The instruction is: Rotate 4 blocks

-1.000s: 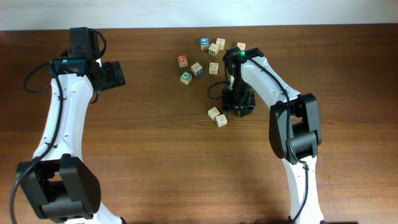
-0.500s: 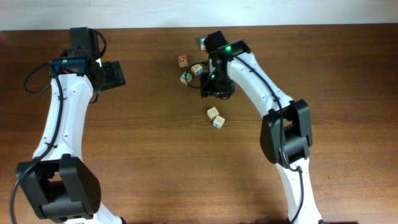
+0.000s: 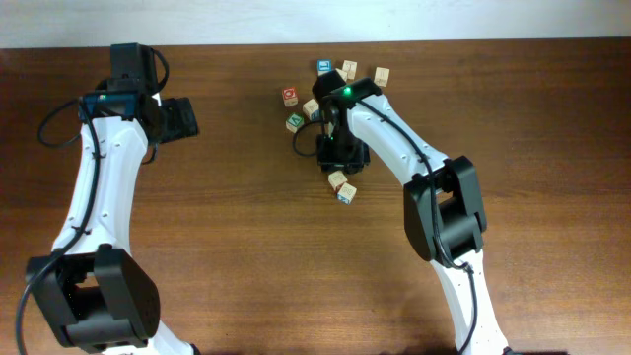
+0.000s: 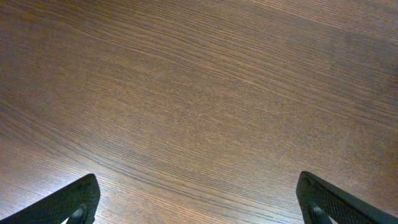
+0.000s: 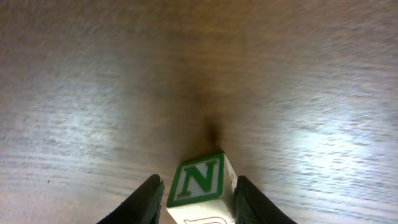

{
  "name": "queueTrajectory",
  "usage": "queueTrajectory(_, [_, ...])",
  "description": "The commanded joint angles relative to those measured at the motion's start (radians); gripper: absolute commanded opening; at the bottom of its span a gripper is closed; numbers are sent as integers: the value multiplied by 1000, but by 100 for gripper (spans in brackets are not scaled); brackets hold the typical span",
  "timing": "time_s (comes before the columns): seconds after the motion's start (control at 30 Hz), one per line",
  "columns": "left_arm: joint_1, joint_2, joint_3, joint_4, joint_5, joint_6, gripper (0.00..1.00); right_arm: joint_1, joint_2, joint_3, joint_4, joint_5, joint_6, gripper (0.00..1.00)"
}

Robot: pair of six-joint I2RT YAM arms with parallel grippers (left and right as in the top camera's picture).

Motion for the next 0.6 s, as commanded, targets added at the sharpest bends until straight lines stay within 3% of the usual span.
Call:
queueTrajectory(0.0, [0,5,16,-2,0,-13,99,51,11,-5,-16,-25,-55,39])
queueTrajectory(0.3, [0,5,17,-2,0,-13,99,24,10,68,-87,-24,-100,40])
queueTrajectory(0.57, [0,5,17,-2,0,-13,99,-44,-37,554,-406,35,-100,45])
